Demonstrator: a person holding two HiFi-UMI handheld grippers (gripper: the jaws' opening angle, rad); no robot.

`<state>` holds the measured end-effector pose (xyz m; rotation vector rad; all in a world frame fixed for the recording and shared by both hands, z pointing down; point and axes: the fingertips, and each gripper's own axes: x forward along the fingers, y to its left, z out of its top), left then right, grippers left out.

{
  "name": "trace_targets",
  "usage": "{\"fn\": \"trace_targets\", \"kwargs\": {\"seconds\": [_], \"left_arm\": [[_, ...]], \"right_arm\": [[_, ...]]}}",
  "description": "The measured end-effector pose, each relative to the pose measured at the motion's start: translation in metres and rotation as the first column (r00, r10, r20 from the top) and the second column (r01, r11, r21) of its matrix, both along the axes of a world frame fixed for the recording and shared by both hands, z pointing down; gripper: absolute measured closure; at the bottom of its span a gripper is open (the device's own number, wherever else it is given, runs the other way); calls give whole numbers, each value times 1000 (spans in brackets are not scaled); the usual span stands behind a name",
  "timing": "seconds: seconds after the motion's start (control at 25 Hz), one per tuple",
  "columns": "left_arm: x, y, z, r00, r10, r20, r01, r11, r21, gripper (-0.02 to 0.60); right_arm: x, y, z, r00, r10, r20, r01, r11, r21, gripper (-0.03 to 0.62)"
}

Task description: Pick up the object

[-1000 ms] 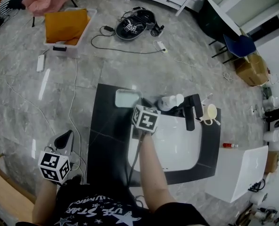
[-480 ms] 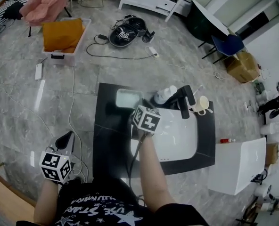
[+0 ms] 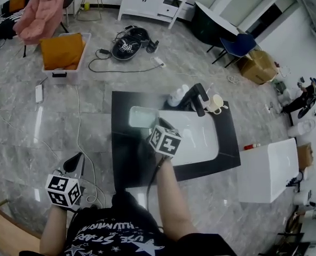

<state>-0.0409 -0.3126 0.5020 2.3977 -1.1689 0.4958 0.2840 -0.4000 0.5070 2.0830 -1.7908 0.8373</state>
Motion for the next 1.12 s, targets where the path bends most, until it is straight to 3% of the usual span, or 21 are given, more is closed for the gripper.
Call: {"fn": "trace_targets", "kwargs": {"seconds": [0.4, 0.88, 1.12], "left_arm": [[-43, 49, 0, 998, 66, -23, -65, 997, 29, 572], [-90, 134, 2, 984, 174, -42, -172, 984, 46, 572], [-113, 182, 9, 971, 234, -43, -233, 972, 17, 572]], "right_arm": [[-36, 82, -27, 997, 72, 1, -72, 995, 72, 583], [-92, 209, -37, 989, 149, -19, -146, 984, 101, 583], [-119, 287, -32, 978, 207, 0, -207, 975, 82, 583]]}}
